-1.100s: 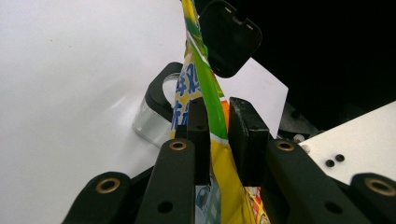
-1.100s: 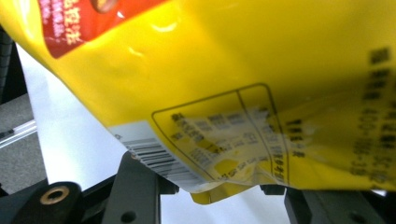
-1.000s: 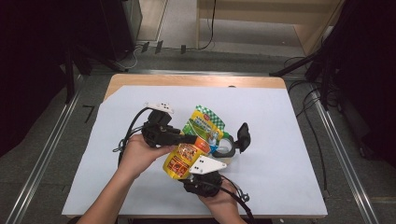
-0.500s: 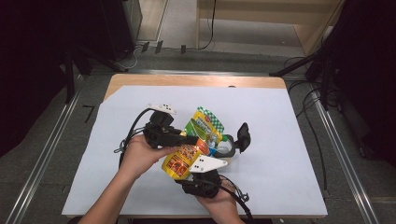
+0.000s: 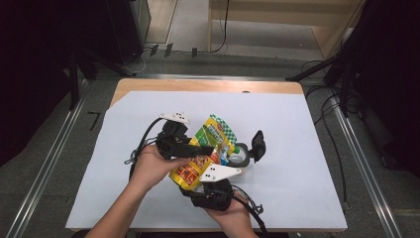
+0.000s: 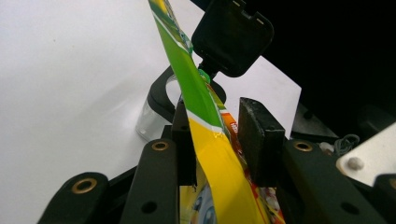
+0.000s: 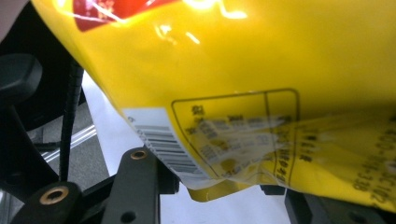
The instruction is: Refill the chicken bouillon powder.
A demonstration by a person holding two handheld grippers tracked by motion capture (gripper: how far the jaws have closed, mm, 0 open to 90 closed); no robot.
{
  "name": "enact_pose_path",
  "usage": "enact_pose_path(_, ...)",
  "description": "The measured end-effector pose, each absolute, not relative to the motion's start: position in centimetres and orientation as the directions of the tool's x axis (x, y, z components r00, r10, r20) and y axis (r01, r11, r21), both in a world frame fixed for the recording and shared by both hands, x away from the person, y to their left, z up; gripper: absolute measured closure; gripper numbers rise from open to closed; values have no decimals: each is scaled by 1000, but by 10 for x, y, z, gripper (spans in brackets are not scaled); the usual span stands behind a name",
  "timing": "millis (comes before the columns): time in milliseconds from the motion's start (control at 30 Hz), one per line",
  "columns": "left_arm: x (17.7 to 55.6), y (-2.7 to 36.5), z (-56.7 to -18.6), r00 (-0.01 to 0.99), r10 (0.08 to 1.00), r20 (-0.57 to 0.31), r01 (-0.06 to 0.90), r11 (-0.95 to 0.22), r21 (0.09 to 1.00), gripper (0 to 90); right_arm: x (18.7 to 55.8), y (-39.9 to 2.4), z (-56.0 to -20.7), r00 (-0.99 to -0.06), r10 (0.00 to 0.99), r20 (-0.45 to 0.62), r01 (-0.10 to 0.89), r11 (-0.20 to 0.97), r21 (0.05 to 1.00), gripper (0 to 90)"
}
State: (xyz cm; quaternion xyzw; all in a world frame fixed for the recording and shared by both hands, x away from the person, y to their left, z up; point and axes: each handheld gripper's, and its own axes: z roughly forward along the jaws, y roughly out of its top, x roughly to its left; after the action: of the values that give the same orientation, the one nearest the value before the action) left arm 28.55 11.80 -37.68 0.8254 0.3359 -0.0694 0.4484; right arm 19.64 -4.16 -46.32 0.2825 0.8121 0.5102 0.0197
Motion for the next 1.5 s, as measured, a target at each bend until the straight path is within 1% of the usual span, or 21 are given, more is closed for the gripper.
enact_pose_path(233, 288, 115, -377, 735, 520, -435, 654, -373, 658, 700, 196, -39, -464, -839, 468, 279, 454, 318, 832, 588)
enact_pose_path(267, 288, 113, -377, 729, 531, -432, 660, -377, 650, 700, 195, -37, -464, -845, 471, 255, 437, 333, 835, 570)
enact_pose_path(300, 288, 113, -377, 729, 531, -432, 660, -377, 650, 699, 195, -37, -464, -845, 471, 255, 437, 333, 835, 570)
enact_pose_path(467, 288, 112, -377, 716, 540, -443, 676, -376, 634, 696, 195, -35, -465, -838, 480, 259, 446, 330, 832, 596)
enact_pose_path(633, 288, 112, -378, 734, 524, -432, 656, -385, 650, 693, 197, -38, -464, -836, 473, 278, 459, 324, 827, 618)
enact_pose_path(733, 289, 113, -378, 735, 513, -442, 657, -380, 651, 694, 198, -40, -464, -836, 462, 295, 468, 321, 823, 625)
enact_pose_path(933, 292, 114, -379, 731, 486, -479, 667, -364, 650, 630, 202, -44, -463, -841, 423, 337, 480, 298, 825, 631)
enact_pose_path(1000, 293, 115, -380, 717, 486, -500, 684, -350, 640, 613, 203, -45, -463, -841, 405, 359, 490, 288, 823, 631)
enact_pose_path(1067, 295, 115, -382, 693, 487, -532, 708, -321, 629, 575, 204, -45, -462, -839, 393, 376, 499, 282, 819, 627)
enact_pose_path(1133, 298, 114, -384, 647, 499, -576, 752, -295, 590, 578, 204, -45, -461, -837, 392, 382, 505, 282, 816, 623)
enact_pose_path(1200, 298, 112, -385, 653, 515, -555, 745, -307, 592, 608, 204, -45, -461, -829, 395, 396, 517, 272, 811, 619)
enact_pose_path(1233, 297, 111, -385, 657, 522, -545, 741, -312, 595, 648, 203, -44, -461, -829, 406, 385, 515, 284, 809, 613)
enact_pose_path(1300, 296, 110, -385, 656, 536, -532, 739, -314, 596, 657, 203, -44, -461, -829, 413, 377, 512, 290, 809, 609)
enact_pose_path(1500, 296, 107, -385, 646, 547, -532, 746, -304, 593, 675, 202, -42, -462, -824, 441, 356, 509, 297, 808, 601)
